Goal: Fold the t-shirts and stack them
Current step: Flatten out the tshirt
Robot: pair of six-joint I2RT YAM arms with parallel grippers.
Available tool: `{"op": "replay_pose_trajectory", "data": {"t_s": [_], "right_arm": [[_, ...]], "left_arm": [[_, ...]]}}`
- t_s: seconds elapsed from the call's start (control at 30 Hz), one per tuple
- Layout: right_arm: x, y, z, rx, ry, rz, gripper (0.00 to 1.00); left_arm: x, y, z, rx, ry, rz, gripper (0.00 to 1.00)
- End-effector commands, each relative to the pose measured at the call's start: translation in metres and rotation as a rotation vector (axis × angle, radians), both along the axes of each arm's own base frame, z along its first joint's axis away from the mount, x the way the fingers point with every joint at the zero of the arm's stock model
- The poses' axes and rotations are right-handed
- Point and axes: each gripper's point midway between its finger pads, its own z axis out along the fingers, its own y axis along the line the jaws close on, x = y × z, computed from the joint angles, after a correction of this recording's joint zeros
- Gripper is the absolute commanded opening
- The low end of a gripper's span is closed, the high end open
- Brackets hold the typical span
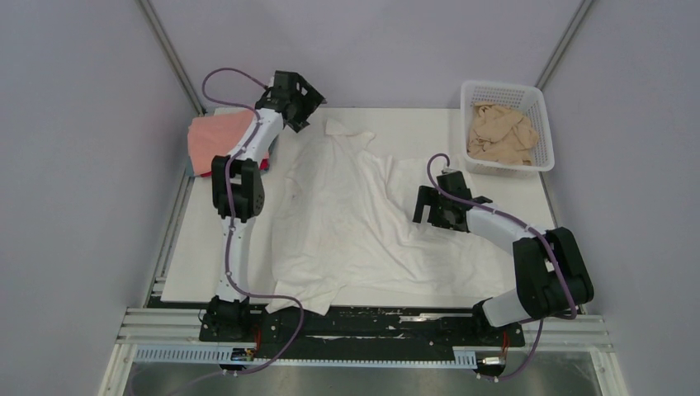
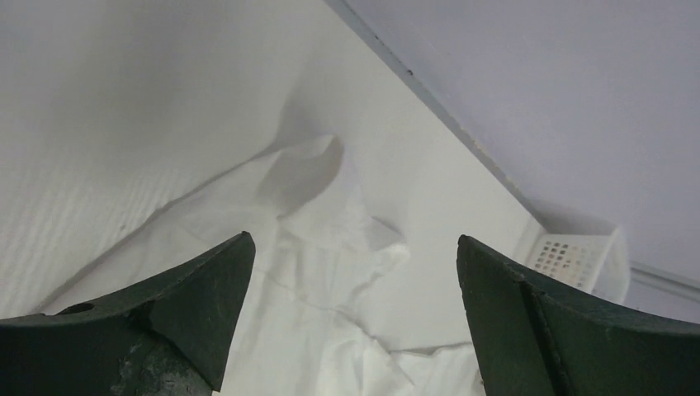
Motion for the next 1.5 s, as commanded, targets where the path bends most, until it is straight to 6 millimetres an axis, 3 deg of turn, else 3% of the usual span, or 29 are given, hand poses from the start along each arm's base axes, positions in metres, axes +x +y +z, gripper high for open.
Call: {"op": "replay_pose_trajectory", "data": {"t_s": [0.0, 0.03, 0.07, 0.1, 0.13, 0.17, 0.2, 0.23, 0.27, 0.3, 0.33, 0.37, 0.53, 0.63, 0.67, 0.7, 0.73, 0.83, 0.87, 0.9, 0.93, 0.97, 1.03, 1.1, 1.2, 1.37, 1.4, 1.43, 1.47], "right_arm": [[0.003, 0.001, 0.010, 0.022, -0.031, -0.015, 1.00], [0.003, 0.001, 0.012, 0.021, -0.037, -0.017, 1.00], [0.004, 0.000, 0.014, 0.021, -0.042, -0.021, 1.00], [0.004, 0.000, 0.015, 0.020, -0.046, -0.023, 1.00], [0.005, -0.001, 0.016, 0.017, -0.050, -0.029, 1.00], [0.006, -0.003, 0.017, 0.010, -0.056, -0.038, 1.00], [0.004, -0.004, 0.017, 0.007, -0.052, -0.047, 1.00], [0.002, -0.005, 0.017, 0.009, -0.047, -0.052, 1.00], [0.000, -0.004, 0.016, 0.016, -0.044, -0.057, 1.00], [-0.004, -0.005, 0.013, 0.018, -0.037, -0.063, 1.00], [-0.006, -0.006, 0.013, 0.018, -0.038, -0.071, 1.00], [-0.008, -0.009, 0.010, 0.008, -0.035, -0.082, 1.00], [-0.021, -0.016, -0.007, -0.009, 0.003, -0.120, 1.00], [-0.038, -0.010, -0.018, 0.043, 0.058, -0.119, 1.00], [-0.045, -0.009, -0.021, 0.061, 0.071, -0.122, 1.00], [-0.054, -0.009, -0.023, 0.075, 0.086, -0.130, 1.00], [-0.062, -0.008, -0.023, 0.092, 0.096, -0.135, 1.00], [-0.097, -0.002, -0.025, 0.159, 0.165, -0.113, 1.00], [-0.107, 0.001, -0.025, 0.184, 0.183, -0.103, 1.00], [-0.119, 0.002, -0.026, 0.203, 0.206, -0.096, 1.00], [-0.130, 0.003, -0.027, 0.219, 0.223, -0.088, 1.00], [-0.141, 0.003, -0.029, 0.230, 0.248, -0.087, 1.00], [-0.151, 0.014, -0.021, 0.305, 0.248, -0.059, 1.00], [-0.148, 0.017, -0.010, 0.321, 0.207, -0.049, 1.00], [-0.117, 0.013, 0.023, 0.283, 0.049, -0.022, 1.00], [-0.071, 0.003, 0.072, 0.192, -0.150, -0.018, 1.00], [-0.066, 0.003, 0.075, 0.187, -0.172, -0.010, 1.00], [-0.062, 0.005, 0.076, 0.190, -0.183, 0.002, 1.00], [-0.060, 0.009, 0.074, 0.199, -0.187, 0.021, 1.00]], "left_arm": [[-0.038, 0.039, 0.049, 0.288, 0.020, -0.024, 1.00], [-0.050, 0.040, 0.053, 0.294, 0.042, -0.040, 1.00], [-0.064, 0.041, 0.029, 0.311, 0.099, -0.074, 1.00], [-0.068, 0.034, 0.044, 0.278, 0.049, -0.106, 1.00], [-0.087, 0.033, 0.012, 0.268, 0.121, -0.130, 1.00], [-0.090, 0.023, 0.026, 0.223, 0.066, -0.163, 1.00], [-0.111, 0.021, -0.005, 0.207, 0.132, -0.186, 1.00], [-0.114, 0.008, 0.009, 0.166, 0.074, -0.223, 1.00], [-0.135, 0.002, -0.017, 0.160, 0.129, -0.250, 1.00], [-0.139, -0.003, -0.011, 0.147, 0.098, -0.262, 1.00], [-0.153, -0.009, -0.027, 0.147, 0.123, -0.282, 1.00], [-0.161, -0.013, -0.025, 0.145, 0.116, -0.295, 1.00], [-0.208, -0.020, -0.072, 0.139, 0.202, -0.336, 1.00], [-0.237, -0.015, -0.093, 0.134, 0.280, -0.346, 1.00], [-0.256, -0.010, -0.107, 0.145, 0.330, -0.346, 1.00], [-0.265, -0.007, -0.102, 0.148, 0.322, -0.344, 1.00], [-0.289, 0.003, -0.120, 0.177, 0.376, -0.329, 1.00], [-0.344, 0.025, -0.127, 0.198, 0.407, -0.293, 1.00], [-0.353, 0.028, -0.120, 0.196, 0.380, -0.290, 1.00], [-0.378, 0.035, -0.134, 0.198, 0.427, -0.289, 1.00], [-0.387, 0.034, -0.127, 0.191, 0.407, -0.297, 1.00], [-0.411, 0.038, -0.140, 0.194, 0.454, -0.302, 1.00], [-0.433, 0.039, -0.139, 0.189, 0.453, -0.311, 1.00], [-0.437, 0.040, -0.127, 0.191, 0.410, -0.308, 1.00], [-0.412, 0.046, -0.091, 0.242, 0.292, -0.267, 1.00], [-0.338, 0.053, -0.019, 0.339, 0.107, -0.152, 1.00], [-0.328, 0.052, -0.022, 0.348, 0.120, -0.156, 1.00], [-0.308, 0.049, -0.005, 0.327, 0.069, -0.144, 1.00], [-0.297, 0.047, -0.016, 0.337, 0.097, -0.152, 1.00]]}}
